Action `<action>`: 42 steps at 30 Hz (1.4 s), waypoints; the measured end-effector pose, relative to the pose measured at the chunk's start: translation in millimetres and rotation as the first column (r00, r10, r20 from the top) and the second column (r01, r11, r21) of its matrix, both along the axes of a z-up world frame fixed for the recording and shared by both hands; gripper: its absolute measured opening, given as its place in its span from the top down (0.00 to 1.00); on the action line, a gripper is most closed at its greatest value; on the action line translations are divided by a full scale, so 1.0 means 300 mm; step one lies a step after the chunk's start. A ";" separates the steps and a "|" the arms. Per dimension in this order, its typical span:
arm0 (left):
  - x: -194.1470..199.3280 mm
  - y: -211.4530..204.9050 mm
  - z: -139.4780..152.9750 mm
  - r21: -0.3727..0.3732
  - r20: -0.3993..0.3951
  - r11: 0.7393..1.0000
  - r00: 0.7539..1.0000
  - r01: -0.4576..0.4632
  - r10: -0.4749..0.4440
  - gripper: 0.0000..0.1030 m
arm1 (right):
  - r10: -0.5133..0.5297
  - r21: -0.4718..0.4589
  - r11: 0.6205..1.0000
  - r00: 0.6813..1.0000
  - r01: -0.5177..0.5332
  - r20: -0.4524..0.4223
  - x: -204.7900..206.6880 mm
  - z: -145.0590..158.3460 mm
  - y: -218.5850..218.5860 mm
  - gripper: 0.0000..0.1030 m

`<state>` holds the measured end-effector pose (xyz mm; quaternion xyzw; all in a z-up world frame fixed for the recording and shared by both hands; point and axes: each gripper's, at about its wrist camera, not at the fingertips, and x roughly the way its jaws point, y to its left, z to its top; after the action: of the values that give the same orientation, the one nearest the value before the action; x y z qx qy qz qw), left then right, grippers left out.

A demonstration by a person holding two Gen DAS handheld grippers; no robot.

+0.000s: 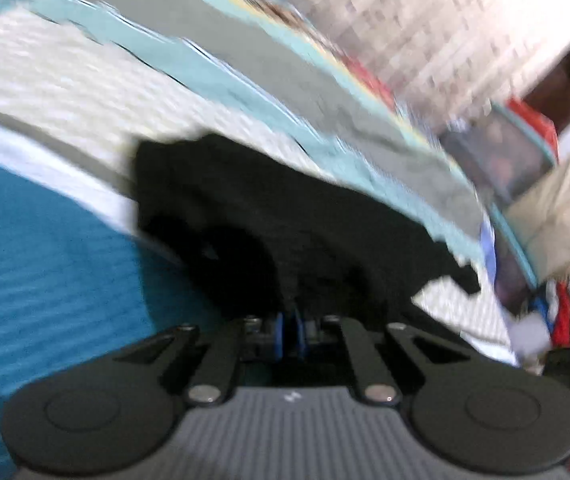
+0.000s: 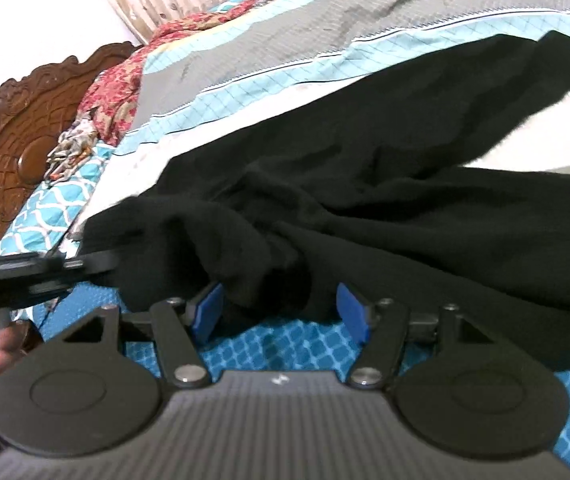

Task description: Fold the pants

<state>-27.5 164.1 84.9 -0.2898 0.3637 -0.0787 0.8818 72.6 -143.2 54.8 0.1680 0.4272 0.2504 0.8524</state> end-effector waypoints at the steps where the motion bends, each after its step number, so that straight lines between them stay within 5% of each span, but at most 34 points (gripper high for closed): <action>1: -0.054 0.056 0.024 -0.004 0.009 0.999 0.999 -0.032 0.032 0.94 | 0.009 0.002 1.000 1.000 -0.009 -0.002 0.001 -0.003 0.004 0.36; 5: -0.237 0.232 0.052 -0.035 0.018 0.993 0.994 -0.111 0.111 0.94 | 0.070 0.016 0.997 0.997 -0.069 -0.021 -0.018 -0.028 -0.006 0.37; 9: -0.246 0.203 -0.029 0.074 -0.101 0.988 0.984 -0.139 0.146 0.84 | 0.095 -0.008 0.995 0.995 -0.095 -0.040 -0.057 -0.045 -0.050 0.37; 10: -0.240 0.195 -0.058 0.092 -0.135 0.985 0.978 -0.148 0.159 0.80 | 0.089 -0.017 0.996 0.995 -0.089 -0.044 -0.066 -0.042 -0.072 0.37; 12: -0.244 0.207 -0.094 0.077 -0.170 0.981 0.967 -0.179 0.189 0.49 | 0.060 -0.030 0.998 0.997 -0.061 -0.043 -0.085 -0.035 -0.134 0.37; 16: -0.253 0.225 -0.112 0.020 -0.146 0.977 0.966 -0.213 0.213 0.36 | -0.093 -0.061 0.994 0.996 0.092 -0.016 -0.164 -0.011 -0.357 0.37; 19: -0.236 0.205 -0.120 0.025 -0.153 0.975 0.963 -0.219 0.220 0.27 | -0.318 -0.090 0.944 0.948 0.318 0.013 -0.260 0.007 -0.595 0.37; 22: -0.206 0.180 -0.135 0.039 -0.195 0.974 0.954 -0.223 0.227 0.38 | -0.555 -0.127 0.816 0.826 0.564 0.100 -0.357 0.059 -0.837 0.37; 26: -0.186 0.164 -0.148 0.060 -0.244 0.967 0.936 -0.248 0.255 0.97 | -0.722 -0.148 0.644 0.660 0.751 0.210 -0.408 0.121 -1.053 0.37; 31: -0.196 0.157 -0.109 0.051 -0.240 0.958 0.928 -0.282 0.286 0.98 | -0.799 -0.202 0.522 0.558 0.829 0.224 -0.374 0.063 -1.228 0.37; 36: -0.187 0.141 -0.039 0.110 -0.220 0.951 0.926 -0.291 0.308 0.98 | -0.886 -0.107 0.434 0.446 0.894 0.128 -0.381 -0.054 -1.403 0.37; 39: -0.166 0.140 -0.005 0.139 -0.209 0.945 0.924 -0.297 0.321 0.98 | -0.900 -0.033 0.430 0.431 0.902 0.067 -0.385 -0.090 -1.422 0.43; 40: -0.158 0.140 0.009 0.151 -0.201 0.941 0.922 -0.303 0.330 0.98 | -0.893 -0.037 0.444 0.445 0.895 0.067 -0.381 -0.084 -1.406 0.58; 41: -0.148 0.143 0.027 0.164 -0.189 0.935 0.920 -0.314 0.343 0.98 | -0.874 -0.042 0.480 0.482 0.876 0.060 -0.349 -0.076 -1.405 0.88; 42: -0.139 0.152 0.047 0.176 -0.173 0.927 0.917 -0.330 0.359 0.98 | -0.872 -0.044 0.484 0.486 0.874 0.050 -0.317 -0.055 -1.407 0.89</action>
<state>-69.2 209.6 99.0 -0.2920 0.3993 0.1344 0.8586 -22.6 -565.4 38.3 0.3315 0.2821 -0.2281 0.8709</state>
